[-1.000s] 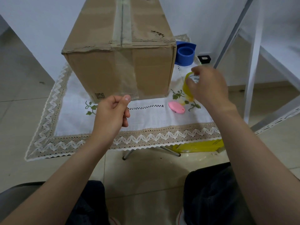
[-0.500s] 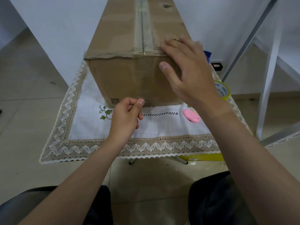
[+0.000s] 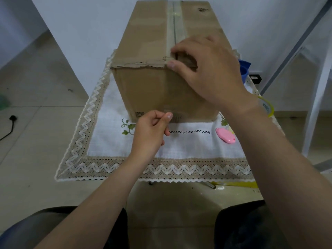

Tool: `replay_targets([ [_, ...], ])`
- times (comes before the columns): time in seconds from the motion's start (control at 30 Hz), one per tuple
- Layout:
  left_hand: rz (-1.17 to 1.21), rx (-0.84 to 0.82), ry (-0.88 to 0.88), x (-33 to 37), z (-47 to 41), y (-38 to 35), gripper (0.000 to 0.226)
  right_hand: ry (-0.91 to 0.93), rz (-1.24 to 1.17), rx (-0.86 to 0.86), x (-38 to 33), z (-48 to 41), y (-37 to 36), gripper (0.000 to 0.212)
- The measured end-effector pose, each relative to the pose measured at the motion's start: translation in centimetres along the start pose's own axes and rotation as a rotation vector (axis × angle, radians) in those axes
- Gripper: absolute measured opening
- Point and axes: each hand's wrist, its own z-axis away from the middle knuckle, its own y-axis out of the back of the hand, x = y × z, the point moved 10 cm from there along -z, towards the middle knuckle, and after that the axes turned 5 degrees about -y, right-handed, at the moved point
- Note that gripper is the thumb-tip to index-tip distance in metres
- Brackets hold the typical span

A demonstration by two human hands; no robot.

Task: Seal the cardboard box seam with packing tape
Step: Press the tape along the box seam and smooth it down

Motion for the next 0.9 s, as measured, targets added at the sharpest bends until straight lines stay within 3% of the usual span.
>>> replay_targets([
  [0.23, 0.021, -0.004, 0.036, -0.1, -0.3, 0.1, 0.022, -0.031, -0.006, 0.059, 0.3, 0.0, 0.0, 0.041],
  [0.43, 0.081, -0.030, 0.118, -0.6, -0.3, 0.0, 0.019, -0.045, 0.059, 0.233, 0.4, 1.5, -0.3, 0.053],
  [0.67, 0.101, -0.032, 0.162, -1.0, -0.2, 0.0, 0.019, 0.019, 0.149, 0.244, 0.2, 2.4, -1.0, 0.066],
  [0.9, 0.103, -0.025, 0.177, -1.0, -0.3, 0.0, 0.019, 0.019, 0.144, 0.241, -0.1, 2.1, -0.8, 0.065],
])
